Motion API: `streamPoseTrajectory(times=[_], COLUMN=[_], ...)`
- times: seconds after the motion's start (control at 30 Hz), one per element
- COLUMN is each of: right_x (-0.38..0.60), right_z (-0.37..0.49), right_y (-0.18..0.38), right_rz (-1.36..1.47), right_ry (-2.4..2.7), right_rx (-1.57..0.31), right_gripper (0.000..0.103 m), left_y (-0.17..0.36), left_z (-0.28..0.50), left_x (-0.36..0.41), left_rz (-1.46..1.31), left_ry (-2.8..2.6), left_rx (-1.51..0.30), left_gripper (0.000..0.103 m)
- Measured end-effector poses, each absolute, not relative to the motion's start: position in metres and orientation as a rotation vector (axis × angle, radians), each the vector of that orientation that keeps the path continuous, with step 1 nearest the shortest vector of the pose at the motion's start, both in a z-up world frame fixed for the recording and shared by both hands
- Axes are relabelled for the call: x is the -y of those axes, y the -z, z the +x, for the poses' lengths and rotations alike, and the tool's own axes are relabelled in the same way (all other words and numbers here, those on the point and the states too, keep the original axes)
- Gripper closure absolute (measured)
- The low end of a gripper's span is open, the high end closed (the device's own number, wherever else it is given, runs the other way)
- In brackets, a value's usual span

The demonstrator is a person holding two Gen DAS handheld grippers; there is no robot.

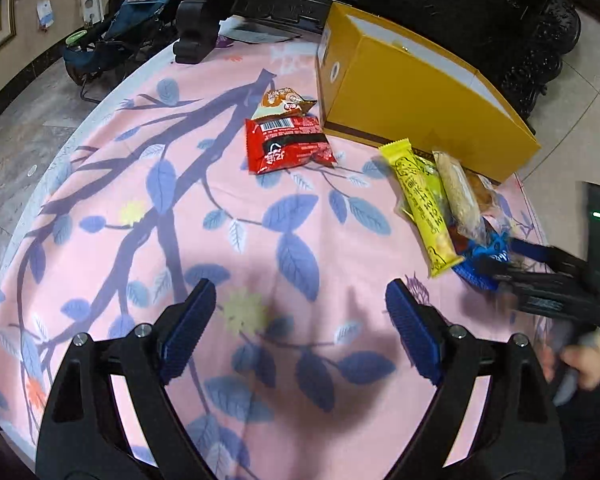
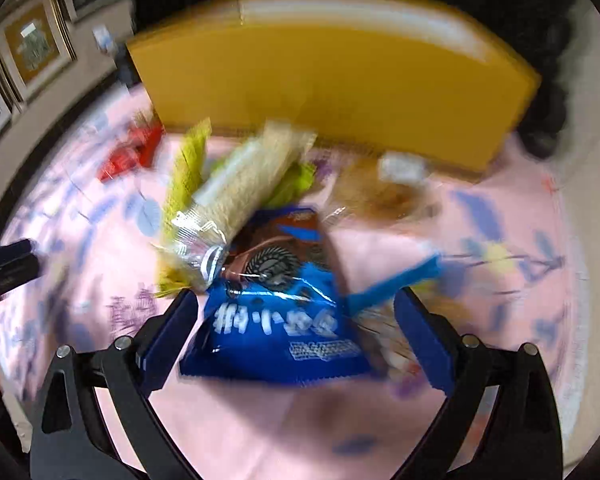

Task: Organize snacks
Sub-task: 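Grasp the blue cookie bag with the right tool while the left tool grasps the red wrapper pack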

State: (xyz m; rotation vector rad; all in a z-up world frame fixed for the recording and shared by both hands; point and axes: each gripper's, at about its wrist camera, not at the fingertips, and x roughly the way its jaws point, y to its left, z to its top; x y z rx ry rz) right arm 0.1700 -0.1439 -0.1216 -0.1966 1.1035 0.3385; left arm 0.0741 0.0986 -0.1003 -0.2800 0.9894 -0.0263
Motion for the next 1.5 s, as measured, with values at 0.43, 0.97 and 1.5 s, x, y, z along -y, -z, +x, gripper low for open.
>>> streamPoseTrajectory(times=[0.43,0.97,1.5], right_x=[0.152,0.154,0.172], right_z=[0.116,0.097,0.069], right_y=[0.125,0.132,0.106], right_rz=[-0.177,-0.145,-0.043], right_ry=[-0.348,-0.367,-0.280], right_rx=[-1.011,-0.968,-0.917], right_gripper=[0.027,0.020,0.029], left_y=[0.089,0.147,0.111], left_z=[0.124,0.244,0.114], left_x=[-0.102,-0.095,-0.059], left_rz=[-0.156,-0.115,-0.191], left_ry=[-0.064,-0.203,0.023], left_rx=[-0.967,-1.005,-0.925], left_gripper=[0.012,0.024,0.053])
